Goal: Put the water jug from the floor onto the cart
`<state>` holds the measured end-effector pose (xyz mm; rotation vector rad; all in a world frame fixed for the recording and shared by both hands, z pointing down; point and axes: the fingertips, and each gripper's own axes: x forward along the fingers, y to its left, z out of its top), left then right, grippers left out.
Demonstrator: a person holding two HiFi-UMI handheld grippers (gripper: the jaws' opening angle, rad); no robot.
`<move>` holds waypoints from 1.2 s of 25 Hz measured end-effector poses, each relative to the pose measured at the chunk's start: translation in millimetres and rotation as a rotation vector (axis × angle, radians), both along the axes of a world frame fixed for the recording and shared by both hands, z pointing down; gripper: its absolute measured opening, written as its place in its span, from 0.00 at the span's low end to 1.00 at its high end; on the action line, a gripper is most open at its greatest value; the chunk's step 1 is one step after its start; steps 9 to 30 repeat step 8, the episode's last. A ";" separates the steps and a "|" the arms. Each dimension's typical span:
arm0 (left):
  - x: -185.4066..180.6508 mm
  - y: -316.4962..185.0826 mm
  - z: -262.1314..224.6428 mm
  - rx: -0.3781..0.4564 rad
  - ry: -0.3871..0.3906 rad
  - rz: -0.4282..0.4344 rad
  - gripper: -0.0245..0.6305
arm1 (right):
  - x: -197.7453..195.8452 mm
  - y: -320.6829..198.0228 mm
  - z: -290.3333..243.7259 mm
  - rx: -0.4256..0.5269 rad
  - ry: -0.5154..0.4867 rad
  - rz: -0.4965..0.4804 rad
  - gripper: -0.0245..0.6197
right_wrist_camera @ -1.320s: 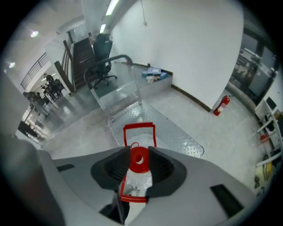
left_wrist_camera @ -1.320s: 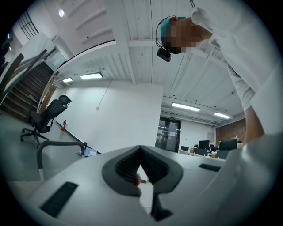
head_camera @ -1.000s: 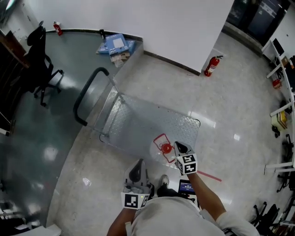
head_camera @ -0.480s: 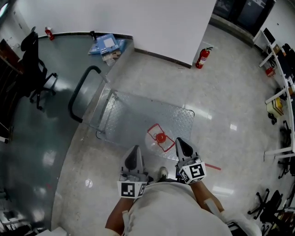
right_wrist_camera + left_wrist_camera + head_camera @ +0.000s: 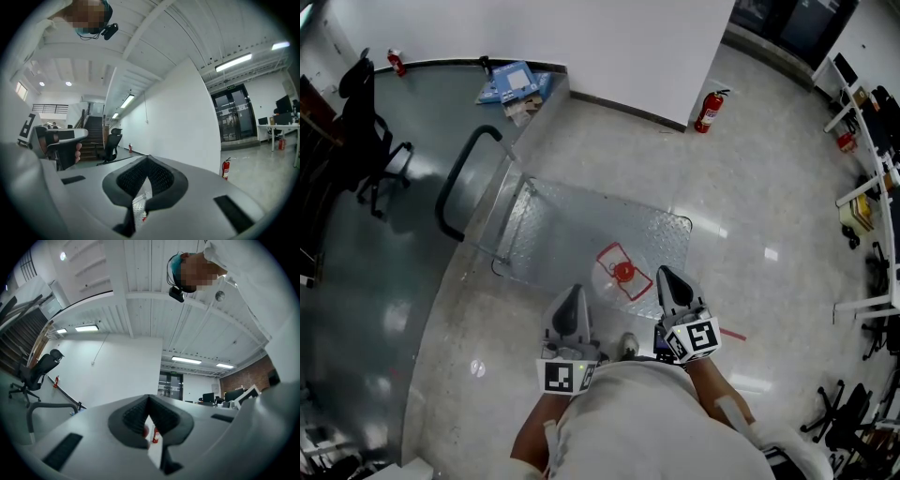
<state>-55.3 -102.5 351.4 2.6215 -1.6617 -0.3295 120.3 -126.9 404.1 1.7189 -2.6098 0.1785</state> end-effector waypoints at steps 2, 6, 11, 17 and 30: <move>-1.4 -0.7 0.3 0.002 0.002 -0.001 0.04 | -1.2 -0.3 0.7 0.002 -0.003 -0.004 0.05; -1.4 -2.5 -1.8 0.012 -0.002 0.000 0.04 | -0.4 -2.7 -0.9 0.007 -0.011 -0.009 0.05; -1.8 -3.1 -2.9 0.015 -0.005 0.001 0.04 | -0.7 -3.9 -2.1 0.008 -0.014 -0.013 0.05; -1.8 -3.1 -2.9 0.015 -0.005 0.001 0.04 | -0.7 -3.9 -2.1 0.008 -0.014 -0.013 0.05; -1.8 -3.1 -2.9 0.015 -0.005 0.001 0.04 | -0.7 -3.9 -2.1 0.008 -0.014 -0.013 0.05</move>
